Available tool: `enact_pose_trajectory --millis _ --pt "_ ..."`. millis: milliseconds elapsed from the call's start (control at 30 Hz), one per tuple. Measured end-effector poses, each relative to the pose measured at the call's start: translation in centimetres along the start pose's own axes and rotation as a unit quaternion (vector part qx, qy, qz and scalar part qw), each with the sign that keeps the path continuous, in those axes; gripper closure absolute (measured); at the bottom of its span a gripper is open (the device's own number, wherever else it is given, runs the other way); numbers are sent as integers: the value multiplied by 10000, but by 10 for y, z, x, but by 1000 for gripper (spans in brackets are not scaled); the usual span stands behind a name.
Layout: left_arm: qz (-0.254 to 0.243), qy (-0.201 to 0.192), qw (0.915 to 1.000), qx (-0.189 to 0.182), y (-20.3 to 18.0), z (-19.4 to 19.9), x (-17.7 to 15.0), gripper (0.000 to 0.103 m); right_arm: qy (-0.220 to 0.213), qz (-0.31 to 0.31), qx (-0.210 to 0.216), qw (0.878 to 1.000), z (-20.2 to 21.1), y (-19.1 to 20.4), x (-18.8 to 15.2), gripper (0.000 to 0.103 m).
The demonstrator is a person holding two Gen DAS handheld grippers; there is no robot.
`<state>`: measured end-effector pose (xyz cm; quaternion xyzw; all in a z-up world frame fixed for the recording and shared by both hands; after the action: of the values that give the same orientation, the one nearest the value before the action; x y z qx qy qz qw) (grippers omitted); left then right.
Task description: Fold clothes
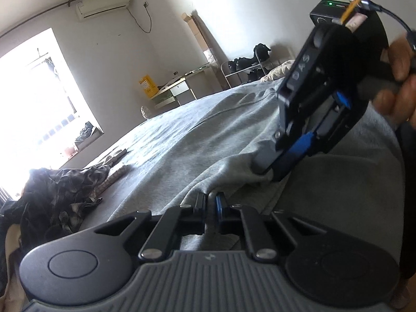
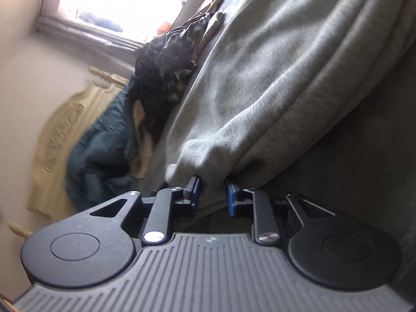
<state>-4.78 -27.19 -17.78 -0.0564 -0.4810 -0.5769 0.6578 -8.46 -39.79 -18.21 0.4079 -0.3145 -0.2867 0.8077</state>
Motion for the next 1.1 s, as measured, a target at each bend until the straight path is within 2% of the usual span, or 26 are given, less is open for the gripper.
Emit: enact_pose_trajectory --millis 167,300,467,500,633,733,900,967,1033,1100 --pt "-33 -78 10000 7 -1 5 0 95 -128 279 -296 9991 -7 2 8 89" --pt "9 -113 9999 -2 1 8 1 95 -276 857 -764 9930 -9 11 8 90" --pt "-78 -2 9999 -154 -3 15 -3 96 -689 1845 -1662 9662 -18 20 4 91" --pt "-67 8 9997 -221 -3 19 -3 93 -764 1970 -1785 9610 -19 20 2 91" --pt "114 -83 9987 -493 4 32 5 83 -992 2302 -1971 9478 -24 20 -1 90" --pt "27 -76 9983 -584 6 26 15 68 -1069 2168 -1766 9541 -21 15 1 90" --pt "-461 242 9973 -522 -3 -8 18 69 -1145 1904 -1313 9661 -14 9 4 89" --pt "-482 350 9970 -487 -1 -18 17 73 -1152 1813 -1128 9701 -10 7 3 88" --pt "-427 397 9967 -568 0 -24 18 82 -1166 1752 -961 9729 -3 6 0 87" --pt "-475 387 9970 -473 1 -26 18 88 -1237 1663 -848 9746 7 5 -2 87"
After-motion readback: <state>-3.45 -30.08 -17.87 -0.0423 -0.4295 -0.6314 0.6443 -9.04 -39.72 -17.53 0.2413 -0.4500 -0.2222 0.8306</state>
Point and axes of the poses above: each gripper's, at about its wrist camera, not at the fingertips, and z roughly against the way its jaws point, y to its left, x to its top, the point moved 9 cm from there along -z, roughly the way its jaws point, and after that the axes turned 11 degrees about y, right-handed, at the moved point
